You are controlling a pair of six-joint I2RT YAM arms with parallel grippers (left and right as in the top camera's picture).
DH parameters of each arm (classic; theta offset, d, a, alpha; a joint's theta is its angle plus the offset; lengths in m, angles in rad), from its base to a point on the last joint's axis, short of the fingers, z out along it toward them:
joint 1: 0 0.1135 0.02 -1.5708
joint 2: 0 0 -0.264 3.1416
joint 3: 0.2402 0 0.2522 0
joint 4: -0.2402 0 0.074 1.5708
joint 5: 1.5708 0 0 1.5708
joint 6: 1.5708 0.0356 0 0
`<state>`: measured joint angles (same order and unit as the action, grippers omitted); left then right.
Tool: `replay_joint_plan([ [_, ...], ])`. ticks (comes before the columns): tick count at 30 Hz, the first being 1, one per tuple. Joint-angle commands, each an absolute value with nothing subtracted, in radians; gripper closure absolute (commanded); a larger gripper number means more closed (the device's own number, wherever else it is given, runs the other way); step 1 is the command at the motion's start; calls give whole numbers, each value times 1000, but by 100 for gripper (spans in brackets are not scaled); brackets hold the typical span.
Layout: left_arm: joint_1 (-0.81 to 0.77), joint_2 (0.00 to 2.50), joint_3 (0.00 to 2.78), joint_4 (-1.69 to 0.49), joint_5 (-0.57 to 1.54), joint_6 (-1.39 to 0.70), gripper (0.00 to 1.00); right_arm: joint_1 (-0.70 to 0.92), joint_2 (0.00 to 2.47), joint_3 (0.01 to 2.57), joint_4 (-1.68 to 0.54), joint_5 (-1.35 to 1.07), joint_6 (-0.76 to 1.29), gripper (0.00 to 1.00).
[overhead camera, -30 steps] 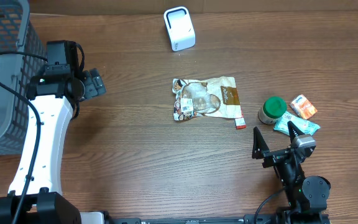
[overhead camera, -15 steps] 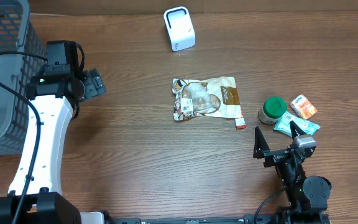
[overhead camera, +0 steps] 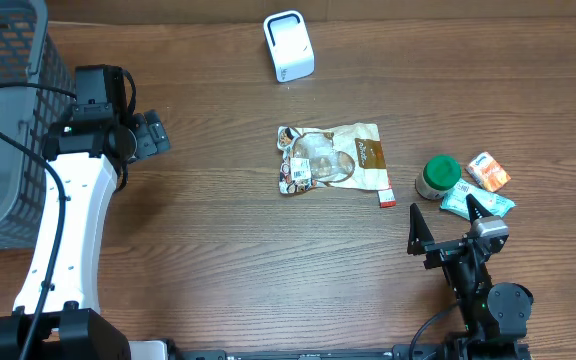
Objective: Scan the item barcode
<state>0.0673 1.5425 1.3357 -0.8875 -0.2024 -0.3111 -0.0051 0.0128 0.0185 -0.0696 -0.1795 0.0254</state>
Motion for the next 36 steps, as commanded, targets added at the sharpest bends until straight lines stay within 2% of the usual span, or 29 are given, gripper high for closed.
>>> replay_joint_plan([
  [1,65,1498,1349,-886,-201,-299,0,-10,3,8,-66,-185,19,0],
  [16,65,1019,1349,-893,-200,-299,0,-10,3,8,-66,-185,19,0],
  [24,64,876,1319,-1052,-155,-299,0,-10,3,8,-66,-185,19,0],
  [31,64,653,1104,-1082,-120,-304,0,-10,3,8,-66,-185,19,0],
  [36,64,467,893,-950,-99,-318,1,-10,3,8,-66,-185,19,0],
])
